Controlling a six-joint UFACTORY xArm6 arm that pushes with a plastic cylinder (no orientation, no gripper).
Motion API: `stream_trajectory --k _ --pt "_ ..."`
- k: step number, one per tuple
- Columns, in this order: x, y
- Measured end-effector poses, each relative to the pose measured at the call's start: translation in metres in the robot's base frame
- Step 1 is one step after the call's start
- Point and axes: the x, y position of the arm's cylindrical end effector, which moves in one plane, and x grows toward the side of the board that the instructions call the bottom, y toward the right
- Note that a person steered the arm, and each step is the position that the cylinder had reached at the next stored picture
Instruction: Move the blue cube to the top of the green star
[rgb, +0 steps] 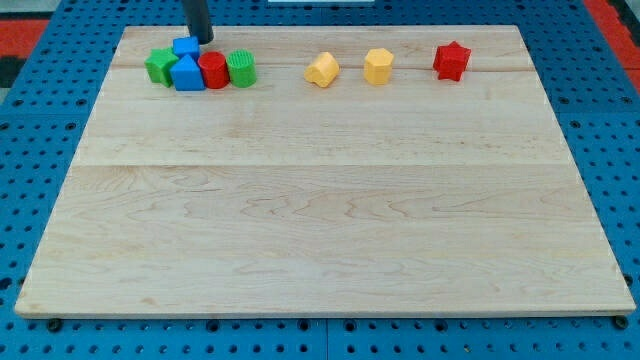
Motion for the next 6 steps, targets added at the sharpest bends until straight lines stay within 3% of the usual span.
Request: stream_trajectory --k 2,4,6 --pt "0.006 0.047" --pt "0.016 0.029" --pt "0.016 -0.06"
